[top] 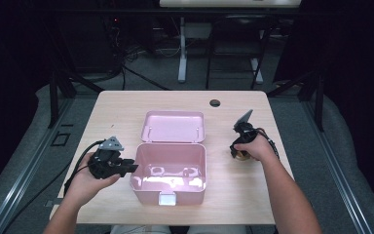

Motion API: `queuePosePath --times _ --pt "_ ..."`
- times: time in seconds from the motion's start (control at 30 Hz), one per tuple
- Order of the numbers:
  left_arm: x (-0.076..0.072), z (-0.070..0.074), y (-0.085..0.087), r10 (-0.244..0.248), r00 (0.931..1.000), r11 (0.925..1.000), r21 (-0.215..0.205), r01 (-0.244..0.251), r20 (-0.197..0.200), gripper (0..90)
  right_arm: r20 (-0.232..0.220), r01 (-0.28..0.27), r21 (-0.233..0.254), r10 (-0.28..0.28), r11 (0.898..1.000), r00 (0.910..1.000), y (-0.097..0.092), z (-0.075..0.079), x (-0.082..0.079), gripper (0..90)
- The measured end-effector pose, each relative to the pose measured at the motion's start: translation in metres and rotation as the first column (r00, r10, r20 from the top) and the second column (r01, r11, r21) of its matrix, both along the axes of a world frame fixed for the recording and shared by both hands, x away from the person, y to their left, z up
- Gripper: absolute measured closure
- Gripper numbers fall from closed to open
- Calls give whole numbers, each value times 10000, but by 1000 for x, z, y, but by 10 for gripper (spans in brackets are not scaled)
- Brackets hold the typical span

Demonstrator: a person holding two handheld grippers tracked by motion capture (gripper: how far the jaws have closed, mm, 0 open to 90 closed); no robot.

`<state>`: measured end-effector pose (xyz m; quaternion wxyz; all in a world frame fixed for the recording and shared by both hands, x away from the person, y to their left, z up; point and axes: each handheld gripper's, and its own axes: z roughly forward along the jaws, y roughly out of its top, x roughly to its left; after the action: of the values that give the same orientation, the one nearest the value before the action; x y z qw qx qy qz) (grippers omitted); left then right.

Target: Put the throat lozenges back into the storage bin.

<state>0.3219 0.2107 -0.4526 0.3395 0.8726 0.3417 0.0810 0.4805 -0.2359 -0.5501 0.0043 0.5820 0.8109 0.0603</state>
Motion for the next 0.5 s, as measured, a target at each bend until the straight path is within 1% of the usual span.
queuePosePath --times 0.13,0.23,0.27,0.3,0.37,0.4,0.47,0.5 --pt "0 0 0 -20 10000 10000 37 20 22 720 -92 -14 -58 13 10000 10000 1 0 1 192" --pt "0 0 0 -10 10000 10000 29 10 17 721 58 -44 -17 44 10000 10000 2 -1 1 191" --pt "0 0 0 -24 10000 10000 22 24 19 721 11 -113 -56 113 9999 9999 2 -1 1 191" --pt "0 0 0 -1 10000 10000 -1 1 25 721 59 -90 -75 91 9999 9999 3 -1 1 190" --pt "0 0 0 -8 10000 10000 3 8 26 720 -49 -132 -188 131 9997 9999 4 0 2 188" --pt "0 0 0 0 10000 10000 -5 0 17 721 6 -235 -211 235 9995 9997 4 -1 2 187" --pt "0 0 0 18 10000 10000 -7 -18 7 720 30 -226 -259 226 9994 9997 6 -1 3 184" --pt "0 0 0 17 10000 10000 -9 -17 6 720 20 -116 -239 117 9996 9999 7 -1 2 183"
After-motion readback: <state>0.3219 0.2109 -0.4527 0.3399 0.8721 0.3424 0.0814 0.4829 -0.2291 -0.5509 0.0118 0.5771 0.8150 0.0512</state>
